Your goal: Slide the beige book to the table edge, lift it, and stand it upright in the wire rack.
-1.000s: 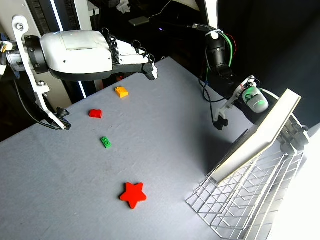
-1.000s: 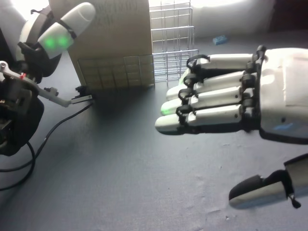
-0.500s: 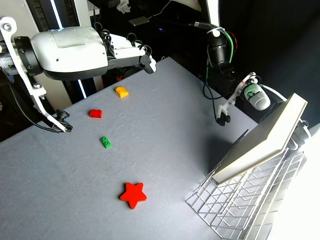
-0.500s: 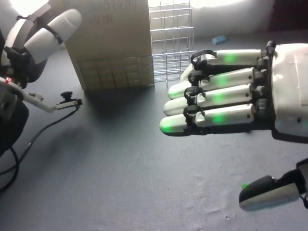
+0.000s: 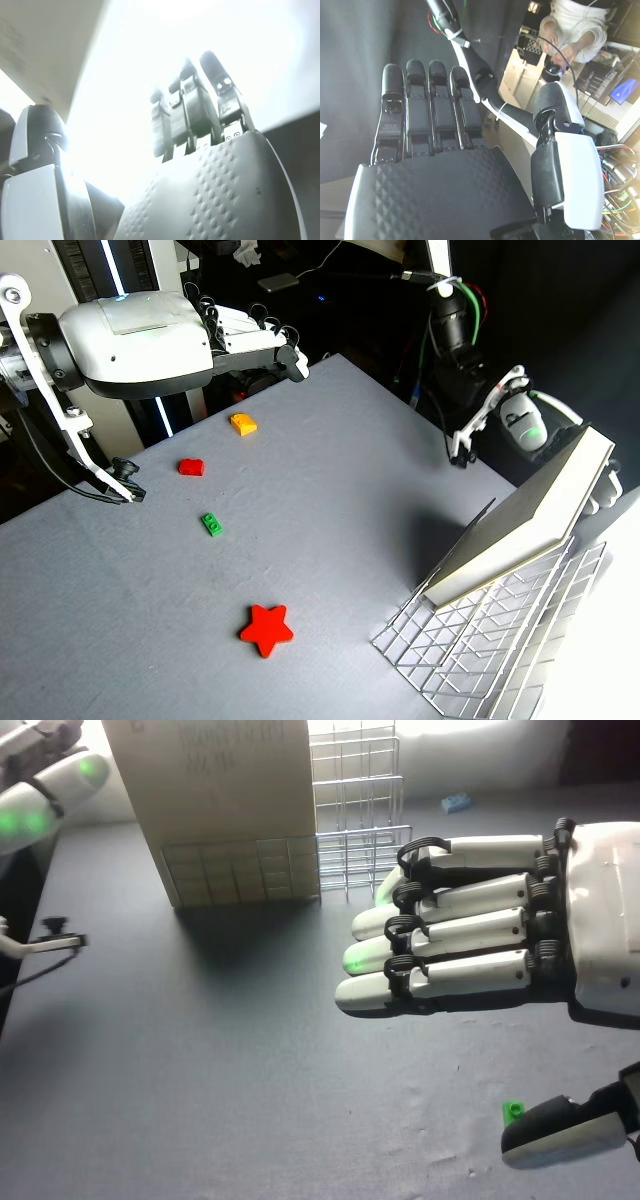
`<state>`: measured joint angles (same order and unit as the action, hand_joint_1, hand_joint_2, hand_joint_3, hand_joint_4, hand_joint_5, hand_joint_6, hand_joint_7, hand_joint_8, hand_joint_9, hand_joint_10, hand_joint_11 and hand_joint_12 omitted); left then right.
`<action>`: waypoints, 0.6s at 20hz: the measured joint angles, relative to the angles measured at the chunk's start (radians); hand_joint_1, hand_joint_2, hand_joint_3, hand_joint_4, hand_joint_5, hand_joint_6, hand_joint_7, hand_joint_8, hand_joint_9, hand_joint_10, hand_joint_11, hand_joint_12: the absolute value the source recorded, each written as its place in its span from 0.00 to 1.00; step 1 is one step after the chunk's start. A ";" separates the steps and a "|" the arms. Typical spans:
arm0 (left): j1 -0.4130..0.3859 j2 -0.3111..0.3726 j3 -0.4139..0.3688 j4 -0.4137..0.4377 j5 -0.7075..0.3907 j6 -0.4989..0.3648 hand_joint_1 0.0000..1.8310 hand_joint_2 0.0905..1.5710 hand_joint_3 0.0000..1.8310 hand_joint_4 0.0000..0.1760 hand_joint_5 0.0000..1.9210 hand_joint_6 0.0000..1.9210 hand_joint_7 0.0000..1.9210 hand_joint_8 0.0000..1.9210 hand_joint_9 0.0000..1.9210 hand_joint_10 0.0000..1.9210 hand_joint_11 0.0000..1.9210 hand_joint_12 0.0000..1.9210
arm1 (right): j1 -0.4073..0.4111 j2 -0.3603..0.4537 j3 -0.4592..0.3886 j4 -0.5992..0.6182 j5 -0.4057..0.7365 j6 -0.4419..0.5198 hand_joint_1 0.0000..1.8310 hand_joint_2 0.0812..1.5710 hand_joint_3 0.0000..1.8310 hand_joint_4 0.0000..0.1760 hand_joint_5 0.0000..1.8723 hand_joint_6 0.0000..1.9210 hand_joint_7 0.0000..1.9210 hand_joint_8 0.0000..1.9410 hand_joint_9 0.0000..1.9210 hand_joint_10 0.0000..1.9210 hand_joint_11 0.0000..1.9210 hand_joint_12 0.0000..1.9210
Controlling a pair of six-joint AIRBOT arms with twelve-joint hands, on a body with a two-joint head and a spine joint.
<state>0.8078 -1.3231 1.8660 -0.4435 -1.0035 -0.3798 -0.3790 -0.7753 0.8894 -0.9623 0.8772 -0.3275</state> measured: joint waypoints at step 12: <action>0.132 0.333 -0.238 0.289 0.105 0.246 0.33 0.69 0.00 0.00 0.57 0.15 0.54 0.24 0.44 0.46 0.31 0.76 | -0.017 -0.004 0.009 0.000 0.026 -0.016 0.17 0.73 0.00 0.00 0.46 0.07 0.41 0.29 0.32 0.71 0.31 0.89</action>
<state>0.9398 -0.9901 1.6283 -0.1543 -0.8989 -0.1333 -0.3962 -0.7795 0.8982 -0.9619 0.9031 -0.3435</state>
